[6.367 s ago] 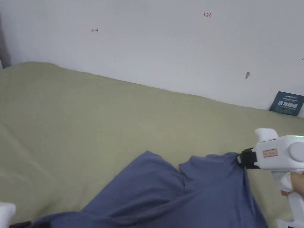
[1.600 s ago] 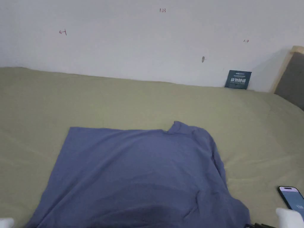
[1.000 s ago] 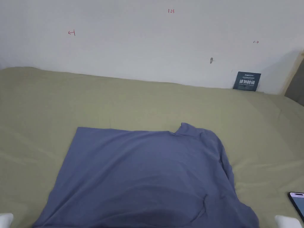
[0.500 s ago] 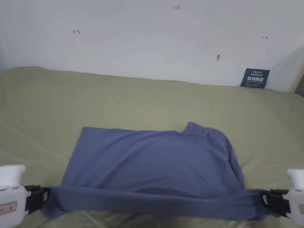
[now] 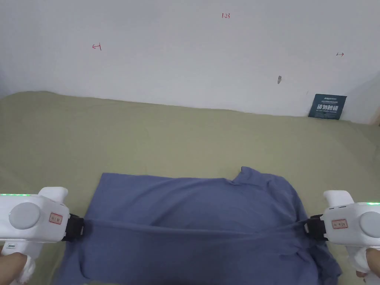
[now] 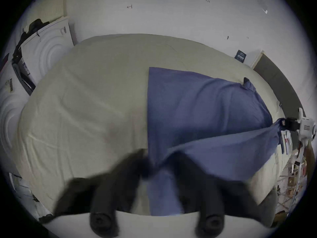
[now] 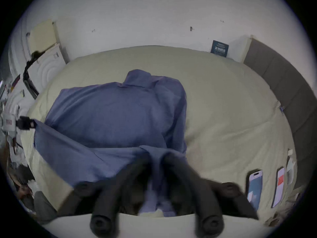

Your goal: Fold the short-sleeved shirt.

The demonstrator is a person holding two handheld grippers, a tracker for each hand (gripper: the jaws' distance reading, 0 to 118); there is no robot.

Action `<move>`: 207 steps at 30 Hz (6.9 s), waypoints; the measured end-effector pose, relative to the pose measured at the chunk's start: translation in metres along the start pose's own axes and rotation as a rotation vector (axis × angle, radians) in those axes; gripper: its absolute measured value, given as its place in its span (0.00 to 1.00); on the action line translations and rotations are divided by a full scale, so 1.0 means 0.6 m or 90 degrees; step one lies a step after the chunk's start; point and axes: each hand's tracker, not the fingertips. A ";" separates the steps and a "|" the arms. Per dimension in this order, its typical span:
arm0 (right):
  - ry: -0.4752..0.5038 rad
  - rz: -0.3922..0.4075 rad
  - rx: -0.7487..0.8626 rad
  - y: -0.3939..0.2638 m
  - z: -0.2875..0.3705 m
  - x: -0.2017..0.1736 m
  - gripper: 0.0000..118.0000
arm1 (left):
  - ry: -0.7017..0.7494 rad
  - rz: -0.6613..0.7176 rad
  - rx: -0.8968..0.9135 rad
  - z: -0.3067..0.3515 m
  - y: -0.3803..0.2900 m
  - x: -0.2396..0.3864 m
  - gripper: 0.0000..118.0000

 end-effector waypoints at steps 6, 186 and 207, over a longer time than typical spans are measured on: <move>0.031 -0.088 0.026 -0.048 0.031 0.017 0.67 | -0.023 0.058 0.032 0.015 -0.023 -0.026 0.75; 0.054 -0.056 -0.125 -0.348 0.223 0.053 0.67 | -0.211 0.095 0.008 0.167 -0.358 -0.034 0.76; 0.130 0.030 -0.062 -0.248 0.346 -0.038 0.00 | -0.114 0.061 0.058 0.263 -0.274 -0.083 0.00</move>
